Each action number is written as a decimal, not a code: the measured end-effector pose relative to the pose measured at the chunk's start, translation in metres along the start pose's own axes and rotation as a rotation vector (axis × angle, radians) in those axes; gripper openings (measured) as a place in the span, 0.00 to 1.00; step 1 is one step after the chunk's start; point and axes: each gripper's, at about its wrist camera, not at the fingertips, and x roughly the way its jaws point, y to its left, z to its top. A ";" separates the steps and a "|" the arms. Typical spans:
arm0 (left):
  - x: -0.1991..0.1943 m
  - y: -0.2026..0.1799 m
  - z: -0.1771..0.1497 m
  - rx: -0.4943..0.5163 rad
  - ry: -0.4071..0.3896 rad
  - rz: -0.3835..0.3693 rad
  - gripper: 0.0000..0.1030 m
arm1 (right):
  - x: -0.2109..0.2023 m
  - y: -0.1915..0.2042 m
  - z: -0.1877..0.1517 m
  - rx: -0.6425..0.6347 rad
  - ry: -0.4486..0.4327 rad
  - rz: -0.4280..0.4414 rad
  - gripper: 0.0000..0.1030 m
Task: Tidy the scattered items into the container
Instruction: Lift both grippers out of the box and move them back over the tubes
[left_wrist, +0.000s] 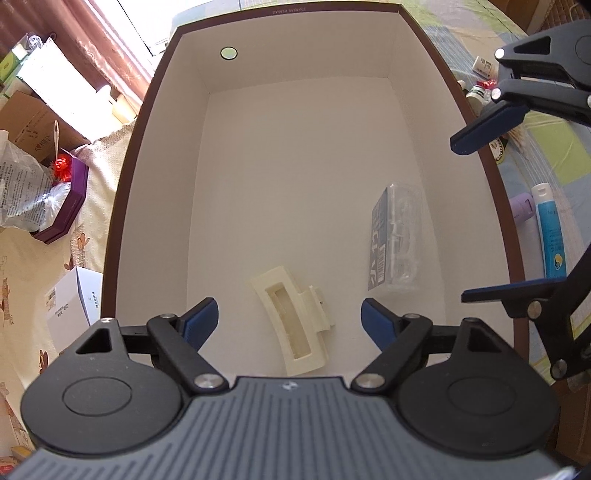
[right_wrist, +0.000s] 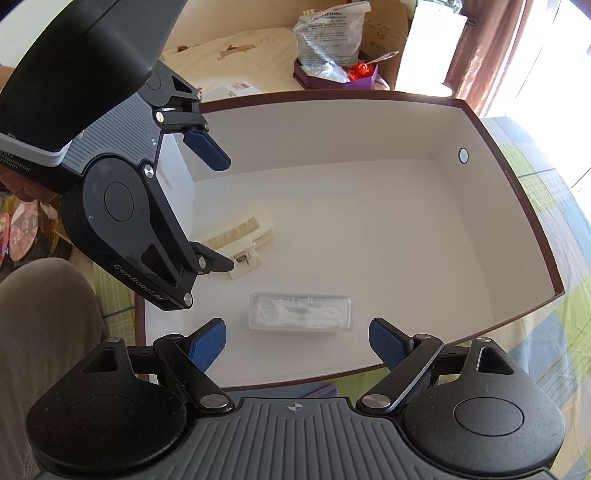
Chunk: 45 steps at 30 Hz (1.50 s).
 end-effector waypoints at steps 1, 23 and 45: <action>0.000 -0.003 0.006 -0.001 -0.002 0.002 0.80 | -0.002 0.001 0.000 0.004 -0.004 0.001 0.87; -0.028 0.003 0.019 0.009 -0.062 0.039 0.80 | -0.082 0.039 -0.031 0.042 -0.117 -0.034 0.87; -0.094 -0.038 0.000 0.012 -0.144 0.046 0.80 | -0.155 0.051 -0.079 0.189 -0.242 -0.075 0.87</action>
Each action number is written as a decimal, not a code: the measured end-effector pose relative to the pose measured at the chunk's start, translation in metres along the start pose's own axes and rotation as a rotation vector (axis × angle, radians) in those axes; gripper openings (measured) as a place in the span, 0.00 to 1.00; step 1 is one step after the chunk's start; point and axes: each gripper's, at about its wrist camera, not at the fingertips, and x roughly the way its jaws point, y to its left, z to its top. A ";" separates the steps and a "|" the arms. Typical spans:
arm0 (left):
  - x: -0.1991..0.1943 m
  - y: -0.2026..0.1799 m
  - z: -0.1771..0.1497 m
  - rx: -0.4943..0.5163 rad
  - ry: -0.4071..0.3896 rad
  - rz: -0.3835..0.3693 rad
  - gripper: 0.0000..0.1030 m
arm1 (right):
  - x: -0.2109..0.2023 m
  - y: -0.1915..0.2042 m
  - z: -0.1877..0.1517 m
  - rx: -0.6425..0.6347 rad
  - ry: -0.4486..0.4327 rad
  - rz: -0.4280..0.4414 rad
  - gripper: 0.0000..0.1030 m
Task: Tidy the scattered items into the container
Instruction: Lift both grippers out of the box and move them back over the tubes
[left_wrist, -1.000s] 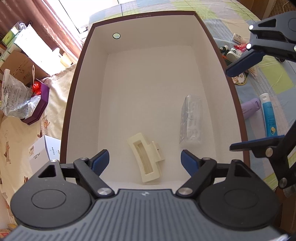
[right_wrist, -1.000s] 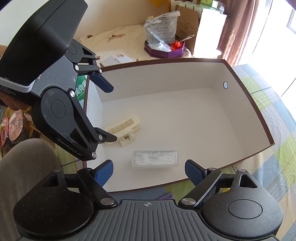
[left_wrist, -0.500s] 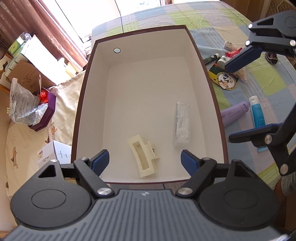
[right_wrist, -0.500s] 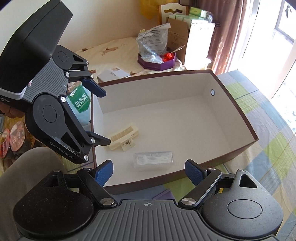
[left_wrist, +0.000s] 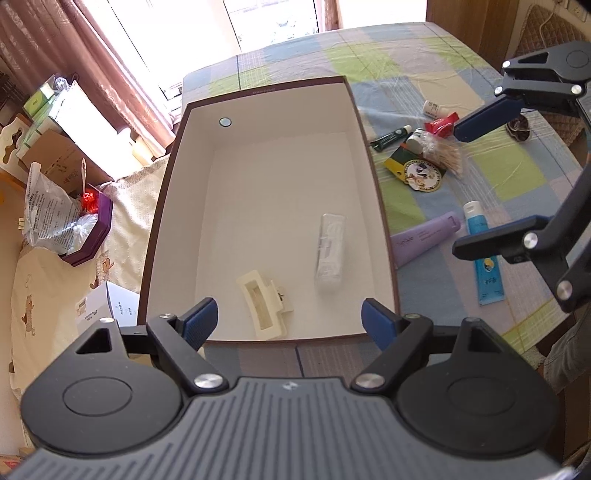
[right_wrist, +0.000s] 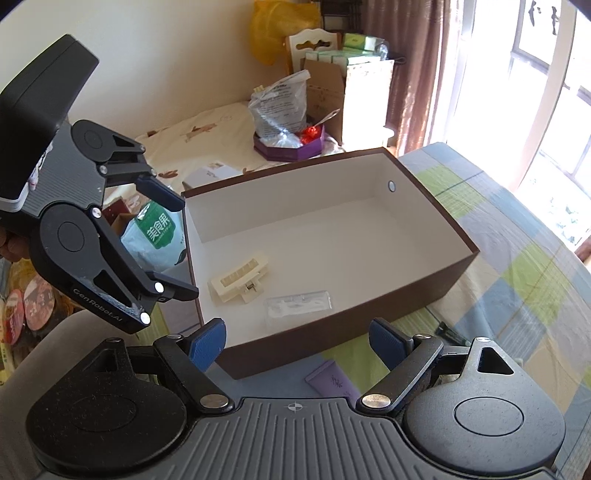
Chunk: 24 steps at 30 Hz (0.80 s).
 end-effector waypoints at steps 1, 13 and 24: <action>-0.002 -0.003 0.000 0.001 -0.004 -0.002 0.80 | -0.005 0.000 -0.003 0.007 -0.003 -0.004 0.87; -0.020 -0.036 -0.002 0.030 -0.034 -0.024 0.80 | -0.054 -0.009 -0.042 0.097 -0.029 -0.064 0.87; -0.028 -0.068 0.004 0.047 -0.104 -0.069 0.80 | -0.085 -0.029 -0.083 0.217 -0.026 -0.156 0.87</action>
